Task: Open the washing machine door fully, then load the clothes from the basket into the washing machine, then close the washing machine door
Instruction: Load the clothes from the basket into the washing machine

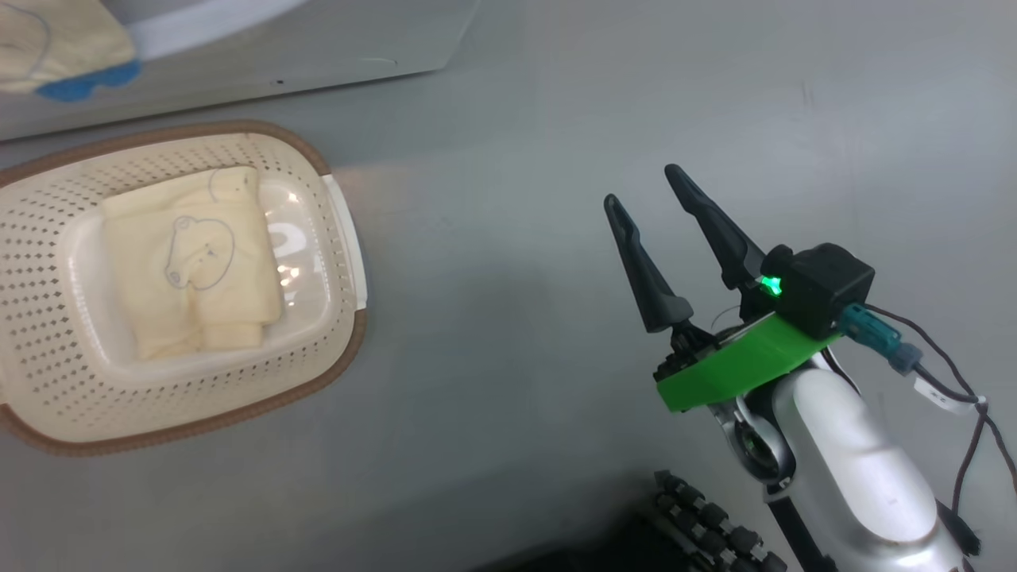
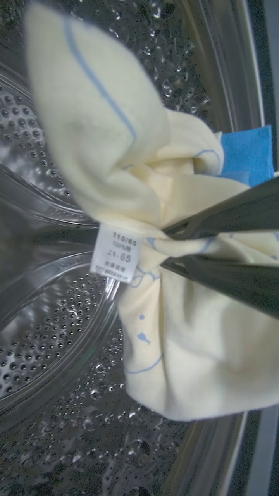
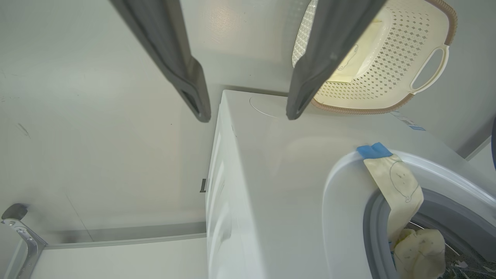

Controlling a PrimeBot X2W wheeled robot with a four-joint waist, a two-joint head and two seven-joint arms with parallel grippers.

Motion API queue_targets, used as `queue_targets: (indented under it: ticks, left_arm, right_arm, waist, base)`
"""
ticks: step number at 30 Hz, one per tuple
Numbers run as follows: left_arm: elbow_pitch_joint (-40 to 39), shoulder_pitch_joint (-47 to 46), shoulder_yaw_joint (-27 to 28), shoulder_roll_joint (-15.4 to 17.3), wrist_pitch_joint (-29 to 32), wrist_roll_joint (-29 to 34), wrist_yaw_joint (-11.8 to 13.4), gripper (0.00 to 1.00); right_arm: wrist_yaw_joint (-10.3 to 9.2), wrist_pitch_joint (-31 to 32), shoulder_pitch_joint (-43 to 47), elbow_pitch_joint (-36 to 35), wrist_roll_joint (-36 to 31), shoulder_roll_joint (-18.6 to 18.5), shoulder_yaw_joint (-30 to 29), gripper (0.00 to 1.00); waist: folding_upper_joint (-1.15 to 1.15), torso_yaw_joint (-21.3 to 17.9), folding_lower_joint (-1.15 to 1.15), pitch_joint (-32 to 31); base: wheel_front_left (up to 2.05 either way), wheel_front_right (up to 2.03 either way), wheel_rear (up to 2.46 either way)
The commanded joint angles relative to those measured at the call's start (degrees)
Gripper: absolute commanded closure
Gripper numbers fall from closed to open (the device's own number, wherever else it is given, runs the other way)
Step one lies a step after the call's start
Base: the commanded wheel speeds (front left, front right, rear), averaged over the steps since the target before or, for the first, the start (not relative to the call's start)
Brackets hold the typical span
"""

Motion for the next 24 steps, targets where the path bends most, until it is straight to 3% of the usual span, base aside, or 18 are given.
queue_targets:
  ticks: [1,9,10,11,12,24]
  left_arm:
    - [-2.34,-3.30,1.13,3.19,-1.89,0.82,0.34,1.00]
    - [1.43,-3.85,2.20,3.49,-11.78,1.33,2.51,1.00]
    - [2.28,-3.72,2.14,3.36,-11.87,1.23,2.50,0.75]
    - [2.99,-3.65,1.94,3.30,-11.97,1.29,2.41,0.31]
    - [3.57,-3.66,2.08,3.13,-12.29,0.99,2.36,0.00]
    - [7.16,-0.82,1.50,0.81,-14.39,-0.33,2.51,0.00]
  right_arm:
    - [-0.16,-0.52,0.20,-1.81,0.36,-0.41,1.04,0.00]
    - [-0.16,-0.54,-0.51,-2.43,1.19,-0.41,0.87,0.00]
    - [-0.16,-0.54,-0.53,-2.40,1.19,-0.41,0.72,0.00]
    - [-0.16,-0.54,-0.54,-2.39,1.17,-0.41,0.57,0.00]
    - [-0.16,-0.54,-0.57,-2.37,1.13,-0.41,0.43,0.00]
    - [-0.16,-0.54,-0.71,-2.56,0.26,-0.41,-1.06,0.00]
  waist:
    - [0.00,-1.04,-0.01,1.13]
    - [0.00,-1.93,-0.01,2.51]
    - [0.00,-1.85,-0.01,2.50]
    - [0.00,-1.76,-0.01,2.49]
    - [0.00,-1.67,-0.01,2.48]
    - [0.00,0.18,-0.01,1.65]
  base:
    - [0.00,0.00,0.00]
    - [0.00,0.00,0.00]
    - [0.00,0.00,0.00]
    - [0.00,0.00,0.00]
    - [0.00,0.00,0.00]
    - [0.00,0.00,0.00]
